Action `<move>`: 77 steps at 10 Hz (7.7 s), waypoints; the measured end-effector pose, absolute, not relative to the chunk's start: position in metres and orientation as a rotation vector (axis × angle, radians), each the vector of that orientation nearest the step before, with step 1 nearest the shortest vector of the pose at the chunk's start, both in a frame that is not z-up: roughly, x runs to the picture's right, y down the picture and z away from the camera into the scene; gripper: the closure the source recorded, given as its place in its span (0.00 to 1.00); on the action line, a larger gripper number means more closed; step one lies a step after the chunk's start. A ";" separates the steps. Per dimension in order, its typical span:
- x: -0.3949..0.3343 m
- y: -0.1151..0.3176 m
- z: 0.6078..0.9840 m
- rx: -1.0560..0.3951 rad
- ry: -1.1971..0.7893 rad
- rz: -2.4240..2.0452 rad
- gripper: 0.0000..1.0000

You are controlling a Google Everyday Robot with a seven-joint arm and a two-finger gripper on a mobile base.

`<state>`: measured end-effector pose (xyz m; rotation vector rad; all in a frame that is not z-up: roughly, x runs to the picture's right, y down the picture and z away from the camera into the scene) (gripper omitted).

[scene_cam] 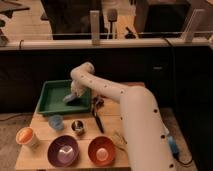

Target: Wipe tray with sponge

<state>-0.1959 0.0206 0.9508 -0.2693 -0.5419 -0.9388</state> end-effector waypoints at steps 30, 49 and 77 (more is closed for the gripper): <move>-0.232 0.059 0.942 -0.416 -0.684 -0.974 1.00; -0.232 0.060 0.942 -0.417 -0.685 -0.974 1.00; -0.232 0.060 0.942 -0.417 -0.685 -0.974 1.00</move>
